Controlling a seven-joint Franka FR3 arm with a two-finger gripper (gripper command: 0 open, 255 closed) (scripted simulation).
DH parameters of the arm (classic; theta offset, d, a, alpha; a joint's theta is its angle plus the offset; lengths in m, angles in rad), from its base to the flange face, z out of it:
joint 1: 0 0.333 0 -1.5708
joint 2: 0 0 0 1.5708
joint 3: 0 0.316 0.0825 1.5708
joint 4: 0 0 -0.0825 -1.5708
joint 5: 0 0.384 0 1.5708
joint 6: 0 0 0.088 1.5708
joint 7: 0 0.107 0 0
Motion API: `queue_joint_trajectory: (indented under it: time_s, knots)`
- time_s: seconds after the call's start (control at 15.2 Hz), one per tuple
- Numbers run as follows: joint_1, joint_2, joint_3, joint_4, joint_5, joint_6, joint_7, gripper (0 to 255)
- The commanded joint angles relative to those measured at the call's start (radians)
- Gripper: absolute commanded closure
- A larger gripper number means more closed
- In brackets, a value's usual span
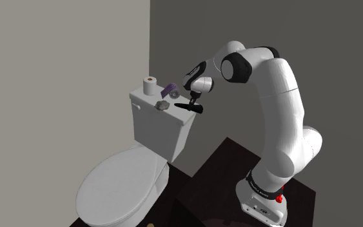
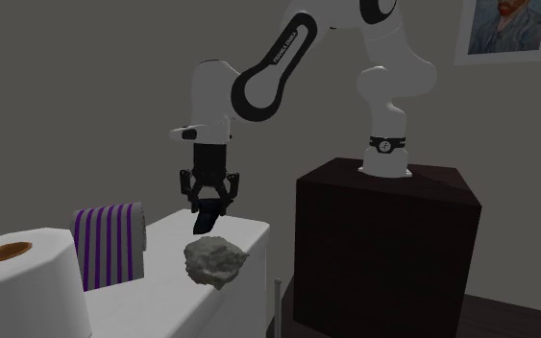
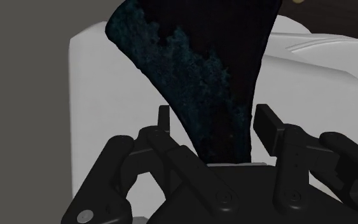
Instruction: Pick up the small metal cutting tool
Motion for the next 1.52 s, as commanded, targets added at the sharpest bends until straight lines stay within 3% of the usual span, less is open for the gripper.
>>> queue_joint_trajectory:
  time_s: [0.0, 0.46, 1.45]
  knots:
    - [-0.001, 0.002, 0.001, 0.000, 0.001, 0.001, -0.001, 255]
    - [-0.001, 0.000, 0.000, 0.000, 0.000, 0.000, -0.001, 255]
    - [0.040, -0.151, -0.056, -0.032, -0.059, -0.119, 0.045, 255]
